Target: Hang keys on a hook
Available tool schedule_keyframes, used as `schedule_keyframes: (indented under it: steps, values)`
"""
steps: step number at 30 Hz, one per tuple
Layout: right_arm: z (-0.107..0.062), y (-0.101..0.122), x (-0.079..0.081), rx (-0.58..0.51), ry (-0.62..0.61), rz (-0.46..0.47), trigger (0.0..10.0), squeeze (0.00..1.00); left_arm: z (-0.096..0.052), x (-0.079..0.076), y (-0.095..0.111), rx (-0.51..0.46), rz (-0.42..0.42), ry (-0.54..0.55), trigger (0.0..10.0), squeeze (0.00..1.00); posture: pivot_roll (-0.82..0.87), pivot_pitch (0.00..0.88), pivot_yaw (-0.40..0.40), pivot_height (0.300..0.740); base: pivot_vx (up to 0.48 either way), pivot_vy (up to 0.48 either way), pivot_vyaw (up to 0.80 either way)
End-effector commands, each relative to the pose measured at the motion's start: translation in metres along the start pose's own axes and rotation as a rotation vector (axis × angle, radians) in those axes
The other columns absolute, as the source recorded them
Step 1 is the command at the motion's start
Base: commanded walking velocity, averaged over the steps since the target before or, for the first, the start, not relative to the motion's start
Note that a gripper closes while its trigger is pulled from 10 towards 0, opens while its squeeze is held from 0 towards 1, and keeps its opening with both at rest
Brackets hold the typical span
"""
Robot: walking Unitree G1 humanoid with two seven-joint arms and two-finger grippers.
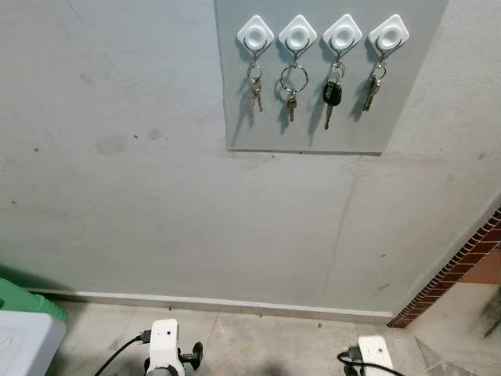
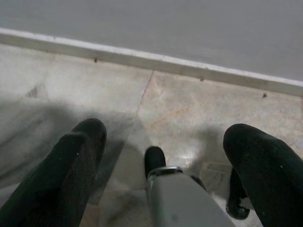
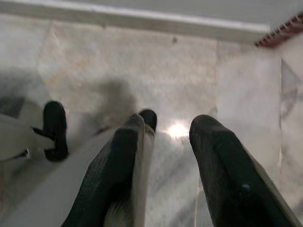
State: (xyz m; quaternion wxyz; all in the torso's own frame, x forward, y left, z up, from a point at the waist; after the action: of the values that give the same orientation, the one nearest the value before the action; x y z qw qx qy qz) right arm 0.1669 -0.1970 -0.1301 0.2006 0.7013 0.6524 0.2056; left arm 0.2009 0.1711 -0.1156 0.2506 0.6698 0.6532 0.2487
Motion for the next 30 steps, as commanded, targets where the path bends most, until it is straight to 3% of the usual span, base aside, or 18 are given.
schedule_keyframes:
  steps: [1,13,24,30]
  values:
    - [0.000,-0.004,0.002,0.024,-0.001,-0.010,10.0,0.00,-0.001,0.002,-0.002,0.003,0.006,0.008,10.0,0.00,-0.04,0.002,0.043,0.740,0.000,0.000,-0.70]
    - [0.003,0.002,0.016,0.020,0.031,-0.032,10.0,0.00,0.000,0.002,-0.003,0.025,0.098,0.002,10.0,0.00,-0.02,0.007,0.035,0.740,0.000,0.000,-0.71]
    - [0.003,-0.001,0.019,0.027,0.029,-0.014,10.0,0.00,0.000,0.007,-0.003,0.026,0.038,0.021,10.0,0.00,-0.02,0.001,0.053,0.740,0.000,0.000,-0.71]
    - [0.003,-0.004,0.021,0.031,0.023,0.002,10.0,0.00,0.000,0.004,-0.004,0.037,0.070,0.009,10.0,0.00,-0.03,0.003,0.057,0.740,0.000,-0.437,-0.70]
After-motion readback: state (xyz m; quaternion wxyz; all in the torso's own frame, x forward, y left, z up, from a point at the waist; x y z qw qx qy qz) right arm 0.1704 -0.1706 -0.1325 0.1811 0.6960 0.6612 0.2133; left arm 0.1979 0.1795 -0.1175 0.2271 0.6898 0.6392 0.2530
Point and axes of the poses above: a point about 5 cm out from each wrist's last joint towards the gripper, its own z axis pointing out of the wrist towards the gripper, its own y axis along the axis of the wrist's last joint, x = y × z, the point moved 4 cm from there along z, pointing out of the wrist towards the gripper, and after that the axes turned 7 degrees about z, right-handed, at the moved point
